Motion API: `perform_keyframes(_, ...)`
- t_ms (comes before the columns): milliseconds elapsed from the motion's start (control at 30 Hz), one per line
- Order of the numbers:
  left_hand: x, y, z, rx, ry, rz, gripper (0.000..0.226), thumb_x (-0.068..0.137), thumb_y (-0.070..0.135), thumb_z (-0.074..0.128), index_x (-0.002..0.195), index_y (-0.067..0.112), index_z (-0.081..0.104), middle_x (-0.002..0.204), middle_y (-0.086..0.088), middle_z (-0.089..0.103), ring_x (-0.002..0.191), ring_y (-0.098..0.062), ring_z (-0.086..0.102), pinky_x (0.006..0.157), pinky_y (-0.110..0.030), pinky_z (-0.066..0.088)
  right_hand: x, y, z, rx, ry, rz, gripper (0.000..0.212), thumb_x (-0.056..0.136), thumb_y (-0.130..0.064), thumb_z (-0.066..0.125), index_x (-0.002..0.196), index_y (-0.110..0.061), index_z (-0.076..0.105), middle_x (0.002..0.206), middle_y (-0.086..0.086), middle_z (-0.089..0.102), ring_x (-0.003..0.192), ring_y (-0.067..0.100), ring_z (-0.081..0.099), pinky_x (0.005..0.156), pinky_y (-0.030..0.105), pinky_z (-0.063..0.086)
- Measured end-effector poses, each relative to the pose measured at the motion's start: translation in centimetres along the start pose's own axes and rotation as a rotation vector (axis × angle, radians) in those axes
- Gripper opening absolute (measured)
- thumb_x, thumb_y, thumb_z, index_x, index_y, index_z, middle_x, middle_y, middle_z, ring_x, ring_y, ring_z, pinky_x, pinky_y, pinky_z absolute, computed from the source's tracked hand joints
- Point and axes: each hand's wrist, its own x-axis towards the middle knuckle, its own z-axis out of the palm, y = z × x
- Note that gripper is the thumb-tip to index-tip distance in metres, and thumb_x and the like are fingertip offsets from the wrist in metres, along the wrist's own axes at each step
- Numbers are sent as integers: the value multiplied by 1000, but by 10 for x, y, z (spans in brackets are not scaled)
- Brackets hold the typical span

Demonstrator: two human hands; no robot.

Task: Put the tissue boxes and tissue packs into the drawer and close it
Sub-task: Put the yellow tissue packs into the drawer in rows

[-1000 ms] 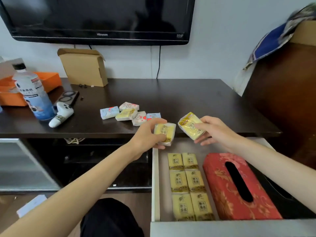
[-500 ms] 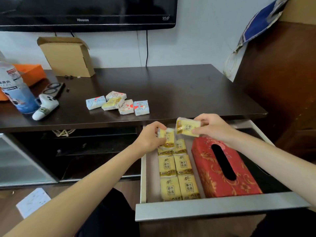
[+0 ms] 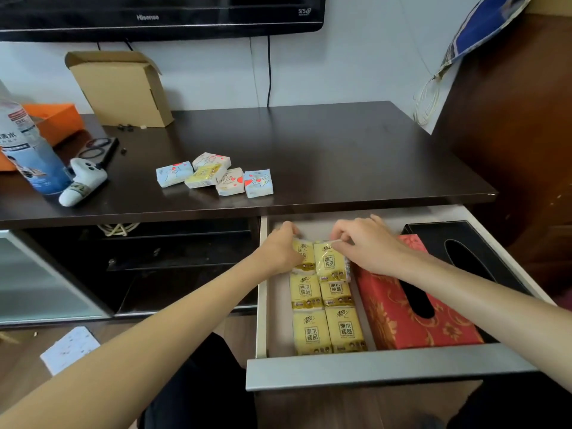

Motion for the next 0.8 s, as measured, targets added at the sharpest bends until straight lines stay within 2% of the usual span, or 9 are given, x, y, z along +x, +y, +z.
perform_keyframes(67,-1,1,2,121,14,51,59,87,13,72,136,20,41,135,-6,47,108,-19,58,74,-22,52,-1,1,5,-136,-11,-25,17,102,-31,51,112,-29,65,106,-15,71,113,14,56,115,50,27)
perform_keyframes(133,-3,2,4,252,36,116,62,87,19,70,141,17,40,140,-9,43,117,-25,56,88,-30,51,-3,3,6,-174,-19,-55,28,100,-34,53,125,-25,62,123,-10,66,124,18,50,116,48,27)
perform_keyframes(233,-7,0,1,416,95,222,62,89,27,67,144,14,40,138,-10,47,122,-27,51,93,-33,46,-6,6,2,-153,-59,-162,46,91,-51,61,130,-27,59,126,-11,63,126,18,49,111,40,32)
perform_keyframes(333,-8,-2,-8,496,64,292,59,85,35,71,136,17,48,132,-3,53,118,-21,51,89,-31,46,-7,10,1,-262,-216,-215,77,78,-73,63,140,-29,49,137,-11,57,134,16,44,121,44,22)
perform_keyframes(400,-7,-2,-12,544,12,316,63,80,42,76,134,20,49,127,1,55,116,-19,52,89,-33,49,-6,11,4,-298,-287,-203,86,75,-77,64,142,-27,45,138,-8,56,136,18,43,122,45,20)
perform_keyframes(467,-5,-1,-15,629,-44,305,66,76,45,80,128,21,50,122,1,57,110,-20,55,89,-39,52,-3,11,8,-303,-281,-211,76,74,-75,66,131,-28,47,123,-10,57,128,18,46,115,40,28)
perform_keyframes(533,-2,-3,-14,692,-93,301,65,74,45,82,124,20,49,118,-1,60,104,-21,58,86,-39,51,-1,10,9,-300,-253,-226,60,74,-72,68,115,-32,47,105,-15,50,115,16,47,100,35,33)
perform_keyframes(667,1,-8,-12,738,-96,362,57,77,48,79,119,22,50,111,2,62,96,-19,60,79,-32,41,1,9,11,-306,-261,-246,48,75,-72,66,104,-36,49,105,-18,51,111,14,49,108,41,34)
perform_keyframes(800,4,-10,-13,716,-40,373,57,74,51,78,116,27,49,109,5,61,93,-19,59,73,-34,44,7,13,3,-264,-198,-232,49,75,-78,59,102,-38,50,107,-20,56,108,13,53,108,41,36)
